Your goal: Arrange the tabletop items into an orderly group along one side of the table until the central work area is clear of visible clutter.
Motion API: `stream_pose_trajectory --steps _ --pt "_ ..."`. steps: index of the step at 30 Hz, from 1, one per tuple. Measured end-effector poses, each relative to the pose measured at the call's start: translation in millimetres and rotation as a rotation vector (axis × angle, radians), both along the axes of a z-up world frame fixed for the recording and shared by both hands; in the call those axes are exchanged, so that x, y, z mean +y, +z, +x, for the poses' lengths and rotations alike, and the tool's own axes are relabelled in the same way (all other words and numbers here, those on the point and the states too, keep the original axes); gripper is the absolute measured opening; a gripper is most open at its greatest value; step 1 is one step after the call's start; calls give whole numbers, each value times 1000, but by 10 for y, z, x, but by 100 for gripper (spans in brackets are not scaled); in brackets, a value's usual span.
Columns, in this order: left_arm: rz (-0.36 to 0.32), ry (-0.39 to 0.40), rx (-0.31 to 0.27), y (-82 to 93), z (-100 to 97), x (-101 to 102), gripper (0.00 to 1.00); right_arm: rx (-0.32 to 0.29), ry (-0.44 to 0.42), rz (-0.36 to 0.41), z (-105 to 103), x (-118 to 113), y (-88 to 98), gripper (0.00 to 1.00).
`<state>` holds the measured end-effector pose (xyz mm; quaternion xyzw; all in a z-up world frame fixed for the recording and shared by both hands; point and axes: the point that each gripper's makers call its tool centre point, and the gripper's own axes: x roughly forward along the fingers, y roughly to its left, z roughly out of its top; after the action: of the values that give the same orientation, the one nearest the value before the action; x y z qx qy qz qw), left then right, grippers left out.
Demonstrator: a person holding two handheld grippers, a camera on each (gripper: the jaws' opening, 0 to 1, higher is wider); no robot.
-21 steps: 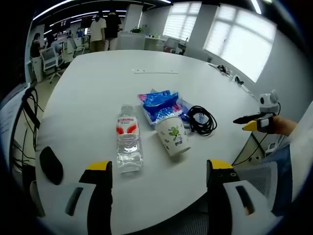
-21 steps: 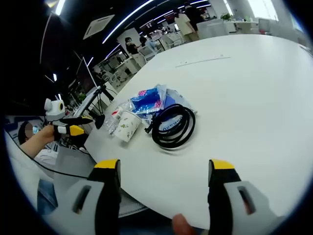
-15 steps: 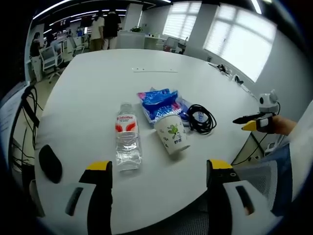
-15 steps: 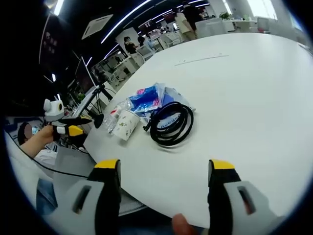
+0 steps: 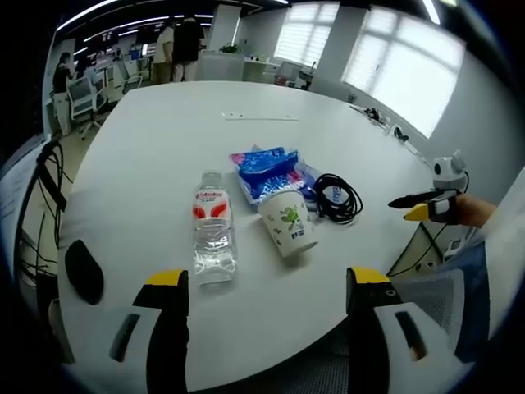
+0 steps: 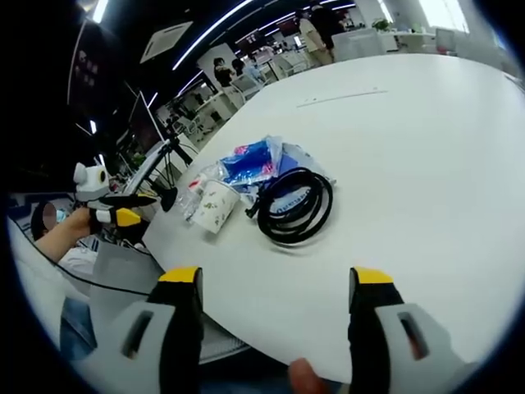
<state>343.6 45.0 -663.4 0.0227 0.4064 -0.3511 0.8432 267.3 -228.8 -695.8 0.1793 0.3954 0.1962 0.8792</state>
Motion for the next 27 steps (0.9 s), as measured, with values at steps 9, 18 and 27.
stream_pose_trajectory --steps 9,18,27 --pt "-3 8 1 -6 -19 12 80 5 1 -1 -9 -14 -14 72" --pt "-6 21 2 -14 -15 55 80 12 1 -6 -40 -23 -32 71" --pt "-5 15 8 -23 -25 52 80 17 -6 -6 -71 -29 -43 70"
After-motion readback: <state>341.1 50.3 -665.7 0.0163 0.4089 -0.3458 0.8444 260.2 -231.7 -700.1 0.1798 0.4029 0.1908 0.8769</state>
